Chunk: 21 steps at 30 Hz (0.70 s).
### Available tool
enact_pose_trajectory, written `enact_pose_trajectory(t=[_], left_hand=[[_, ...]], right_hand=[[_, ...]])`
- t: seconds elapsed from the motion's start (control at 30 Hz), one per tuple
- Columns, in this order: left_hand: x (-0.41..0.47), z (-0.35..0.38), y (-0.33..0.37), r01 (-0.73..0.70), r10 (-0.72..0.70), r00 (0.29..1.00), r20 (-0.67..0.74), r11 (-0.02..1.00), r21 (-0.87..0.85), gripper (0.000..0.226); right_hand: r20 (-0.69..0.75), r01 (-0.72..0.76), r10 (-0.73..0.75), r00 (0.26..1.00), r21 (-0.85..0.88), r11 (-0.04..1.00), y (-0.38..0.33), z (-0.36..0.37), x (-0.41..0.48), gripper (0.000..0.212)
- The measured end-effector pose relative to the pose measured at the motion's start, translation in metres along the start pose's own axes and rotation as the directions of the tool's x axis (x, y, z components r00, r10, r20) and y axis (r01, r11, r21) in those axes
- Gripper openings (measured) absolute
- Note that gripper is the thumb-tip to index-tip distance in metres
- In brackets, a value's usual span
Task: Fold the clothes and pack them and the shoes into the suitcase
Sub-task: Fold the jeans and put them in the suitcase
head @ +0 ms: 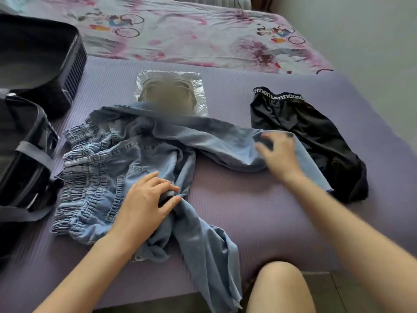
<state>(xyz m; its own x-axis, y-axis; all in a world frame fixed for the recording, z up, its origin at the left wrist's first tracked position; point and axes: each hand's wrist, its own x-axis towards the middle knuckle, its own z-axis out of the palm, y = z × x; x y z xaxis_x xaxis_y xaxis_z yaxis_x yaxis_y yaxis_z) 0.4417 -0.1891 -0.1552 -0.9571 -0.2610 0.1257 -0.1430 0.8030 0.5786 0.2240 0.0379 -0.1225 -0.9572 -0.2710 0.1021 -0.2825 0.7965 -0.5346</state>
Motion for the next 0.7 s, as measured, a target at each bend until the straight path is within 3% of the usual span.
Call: enact_pose_trajectory(t=[0.1, 0.2, 0.23, 0.3, 0.37, 0.4, 0.47, 0.53, 0.63, 0.7], left_hand=[[0.001, 0.001, 0.001, -0.023, 0.023, 1.000, 0.019, 1.000, 0.001, 0.033], [0.002, 0.002, 0.005, -0.066, 0.066, 0.996, 0.054, 0.998, -0.007, 0.041], [0.002, 0.002, 0.005, -0.072, 0.072, 0.994, 0.082, 0.997, -0.006, 0.045], [0.002, 0.002, 0.004, -0.079, 0.079, 0.992, 0.101, 0.997, -0.001, 0.042], [0.002, -0.001, 0.000, -0.075, 0.076, 0.995, 0.072, 0.997, -0.009, 0.032], [0.001, -0.003, -0.002, -0.072, 0.073, 0.995, 0.064, 0.997, -0.022, 0.028], [-0.001, -0.007, -0.003, -0.077, 0.078, 0.997, 0.026, 0.996, -0.048, 0.019], [-0.004, -0.011, -0.004, -0.083, 0.083, 0.997, -0.010, 0.992, -0.098, 0.014], [-0.013, -0.013, -0.003, -0.107, 0.107, 0.994, -0.006, 0.985, -0.134, 0.032], [-0.021, -0.008, 0.004, -0.101, 0.109, 0.993, 0.047, 0.983, -0.151, 0.029]], right_hand=[[0.153, 0.010, -0.023, 0.988, 0.082, 0.997, -0.002, 0.031, -0.104, 0.038], [0.310, -0.034, 0.035, 0.950, -0.011, 0.999, -0.005, 0.049, -0.188, 0.081], [0.339, -0.029, 0.052, 0.939, -0.074, 0.997, -0.006, 0.055, -0.205, 0.081], [0.266, -0.017, 0.041, 0.963, -0.093, 0.996, -0.006, 0.067, -0.221, 0.051], [0.100, -0.041, 0.038, 0.994, 0.023, 0.999, -0.010, 0.070, -0.223, 0.014], [0.026, -0.066, 0.064, 0.998, 0.079, 0.995, -0.011, 0.064, -0.218, 0.007], [0.031, -0.177, 0.175, 0.984, 0.160, 0.971, -0.012, 0.039, -0.195, 0.015], [0.000, -0.167, 0.169, 0.986, 0.175, 0.970, -0.011, 0.005, -0.162, 0.026], [-0.097, -0.055, 0.061, 0.993, 0.059, 0.997, -0.007, -0.045, -0.109, 0.035], [-0.071, -0.040, 0.034, 0.997, -0.088, 0.995, -0.001, -0.069, -0.083, 0.038]])
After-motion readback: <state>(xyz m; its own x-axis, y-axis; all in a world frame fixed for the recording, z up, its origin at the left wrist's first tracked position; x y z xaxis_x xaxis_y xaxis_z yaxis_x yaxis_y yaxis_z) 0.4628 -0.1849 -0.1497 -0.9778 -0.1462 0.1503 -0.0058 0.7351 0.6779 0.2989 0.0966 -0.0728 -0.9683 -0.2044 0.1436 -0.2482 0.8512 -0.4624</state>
